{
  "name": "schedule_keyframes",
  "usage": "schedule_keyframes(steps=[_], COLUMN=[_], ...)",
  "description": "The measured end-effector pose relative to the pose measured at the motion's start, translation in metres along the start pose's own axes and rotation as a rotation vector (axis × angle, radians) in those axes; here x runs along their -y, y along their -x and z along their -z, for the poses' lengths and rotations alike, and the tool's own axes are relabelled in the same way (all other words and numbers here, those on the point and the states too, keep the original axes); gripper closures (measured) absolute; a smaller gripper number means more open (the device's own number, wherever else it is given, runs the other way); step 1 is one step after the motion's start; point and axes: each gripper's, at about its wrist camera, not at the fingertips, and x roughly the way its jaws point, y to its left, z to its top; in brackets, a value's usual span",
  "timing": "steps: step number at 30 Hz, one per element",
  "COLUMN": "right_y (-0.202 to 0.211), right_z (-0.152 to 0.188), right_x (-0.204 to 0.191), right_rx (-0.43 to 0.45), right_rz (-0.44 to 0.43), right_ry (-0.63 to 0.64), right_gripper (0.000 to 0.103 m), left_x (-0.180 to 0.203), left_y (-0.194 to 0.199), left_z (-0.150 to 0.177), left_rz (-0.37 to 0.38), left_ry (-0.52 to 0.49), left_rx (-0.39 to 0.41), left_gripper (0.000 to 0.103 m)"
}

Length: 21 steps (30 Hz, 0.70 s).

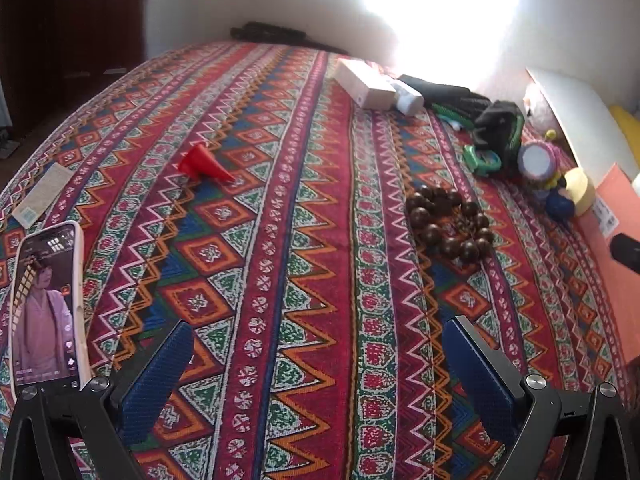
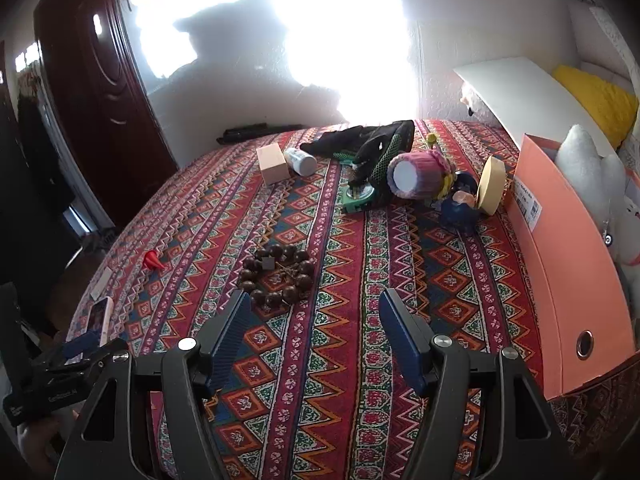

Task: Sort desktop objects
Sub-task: 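Withdraw both open tools from the box back over the bed, then grasp the red plastic piece with the right tool while the left tool grasps the wooden bead bracelet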

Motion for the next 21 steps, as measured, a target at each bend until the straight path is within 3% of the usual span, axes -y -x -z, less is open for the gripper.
schedule_keyframes(steps=[5,11,15,21], right_y=[-0.041,-0.083,-0.110,-0.150], right_z=[0.007,0.004,-0.004,-0.017], right_x=[-0.026,-0.073,-0.109,-0.162], right_rx=[-0.077,-0.125,-0.140,-0.162], right_rz=[-0.023,-0.082,-0.141,-0.229], right_ry=[0.086,0.222,0.282,0.373], right_gripper=[0.033,0.033,0.033,0.033], left_x=[-0.009,-0.051,-0.093,-0.180], left_y=[-0.008,-0.012,0.003,0.014], left_z=[-0.004,-0.031,-0.056,-0.085], left_rz=[-0.022,-0.103,-0.168,-0.206], left_ry=[0.019,0.112,0.160,0.234], left_rx=[-0.004,0.017,0.058,0.041], left_gripper=[0.001,0.001,0.001,0.001])
